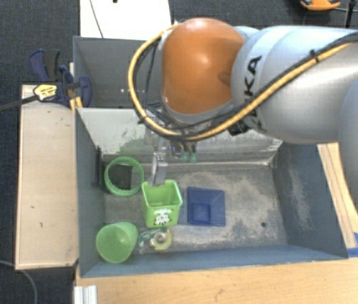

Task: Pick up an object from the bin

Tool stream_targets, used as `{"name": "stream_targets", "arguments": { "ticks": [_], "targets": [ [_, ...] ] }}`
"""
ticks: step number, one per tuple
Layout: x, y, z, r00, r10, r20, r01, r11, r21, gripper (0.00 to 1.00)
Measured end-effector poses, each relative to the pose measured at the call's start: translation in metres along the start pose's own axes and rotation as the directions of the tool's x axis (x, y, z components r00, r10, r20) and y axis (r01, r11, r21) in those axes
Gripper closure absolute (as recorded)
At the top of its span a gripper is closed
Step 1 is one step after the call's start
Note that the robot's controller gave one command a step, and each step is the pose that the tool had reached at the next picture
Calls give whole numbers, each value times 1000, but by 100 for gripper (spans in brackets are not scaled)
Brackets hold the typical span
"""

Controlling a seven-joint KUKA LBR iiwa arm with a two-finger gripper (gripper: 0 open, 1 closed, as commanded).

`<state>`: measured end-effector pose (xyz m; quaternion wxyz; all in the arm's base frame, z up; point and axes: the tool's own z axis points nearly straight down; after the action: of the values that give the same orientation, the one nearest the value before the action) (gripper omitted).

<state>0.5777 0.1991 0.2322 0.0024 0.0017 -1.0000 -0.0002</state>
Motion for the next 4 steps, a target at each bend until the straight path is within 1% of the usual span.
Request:
{"name": "stream_targets", "arguments": {
  "ticks": [1, 2, 3, 4],
  "targets": [
    [-1, -1, -5, 1000, 4, 8, -4, 1000, -2, 0],
    [19, -3, 49, 999, -42, 10, 42, 999, -2, 0],
    [28, -8, 74, 978, -207, 4, 207, 978, 0, 0],
    [55, -11, 98, 942, -335, 19, 335, 942, 0, 0]
  ]
}}
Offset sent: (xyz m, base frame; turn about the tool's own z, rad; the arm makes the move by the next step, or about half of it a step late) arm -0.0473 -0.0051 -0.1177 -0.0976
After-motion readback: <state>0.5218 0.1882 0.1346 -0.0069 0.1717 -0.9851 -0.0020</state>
